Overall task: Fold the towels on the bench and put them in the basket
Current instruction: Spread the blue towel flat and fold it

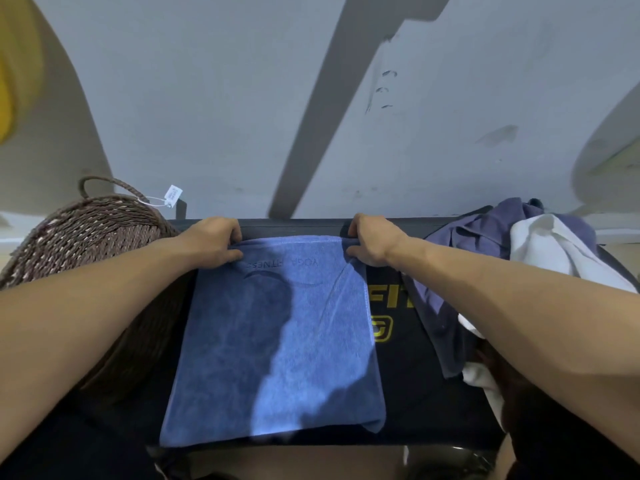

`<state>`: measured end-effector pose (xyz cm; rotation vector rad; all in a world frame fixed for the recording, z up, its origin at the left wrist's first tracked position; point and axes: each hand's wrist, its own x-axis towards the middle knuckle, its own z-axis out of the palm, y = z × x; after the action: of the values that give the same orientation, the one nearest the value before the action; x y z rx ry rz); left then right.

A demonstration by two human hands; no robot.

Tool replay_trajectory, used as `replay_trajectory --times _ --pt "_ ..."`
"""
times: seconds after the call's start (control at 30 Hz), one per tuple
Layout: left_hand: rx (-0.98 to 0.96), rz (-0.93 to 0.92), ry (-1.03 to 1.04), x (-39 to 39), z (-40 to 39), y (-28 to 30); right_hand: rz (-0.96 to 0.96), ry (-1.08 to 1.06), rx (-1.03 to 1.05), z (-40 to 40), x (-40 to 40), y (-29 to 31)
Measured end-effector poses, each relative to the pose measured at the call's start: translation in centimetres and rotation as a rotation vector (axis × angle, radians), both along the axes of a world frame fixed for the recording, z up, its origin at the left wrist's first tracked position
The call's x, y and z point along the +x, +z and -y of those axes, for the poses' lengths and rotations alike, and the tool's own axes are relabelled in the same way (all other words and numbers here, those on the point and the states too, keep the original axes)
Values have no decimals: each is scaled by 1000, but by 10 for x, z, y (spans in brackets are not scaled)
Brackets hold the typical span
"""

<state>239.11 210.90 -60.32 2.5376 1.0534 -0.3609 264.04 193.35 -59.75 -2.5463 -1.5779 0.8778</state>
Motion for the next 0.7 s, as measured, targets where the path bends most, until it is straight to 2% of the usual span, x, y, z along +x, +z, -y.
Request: replay_trajectory --times 0.1,0.3,0.37,0.43,0.5,0.6,0.7 --pt "26 -36 -30 -2 3 4 -22 26 -23 3 -2 1" --pt "-37 144 -33 -9 13 31 -55 60 8 9 8 16" --pt "-49 158 -64 -11 17 41 -162 -30 66 14 19 28" --pt "-69 176 -64 -13 19 51 -390 -177 117 21 29 44" --pt "-117 192 -41 -19 18 60 -561 -216 102 29 37 61" --pt "-179 130 -24 -31 18 65 -619 -127 65 38 41 75" --pt "-145 87 -9 -39 20 64 -643 -141 74 46 40 76"
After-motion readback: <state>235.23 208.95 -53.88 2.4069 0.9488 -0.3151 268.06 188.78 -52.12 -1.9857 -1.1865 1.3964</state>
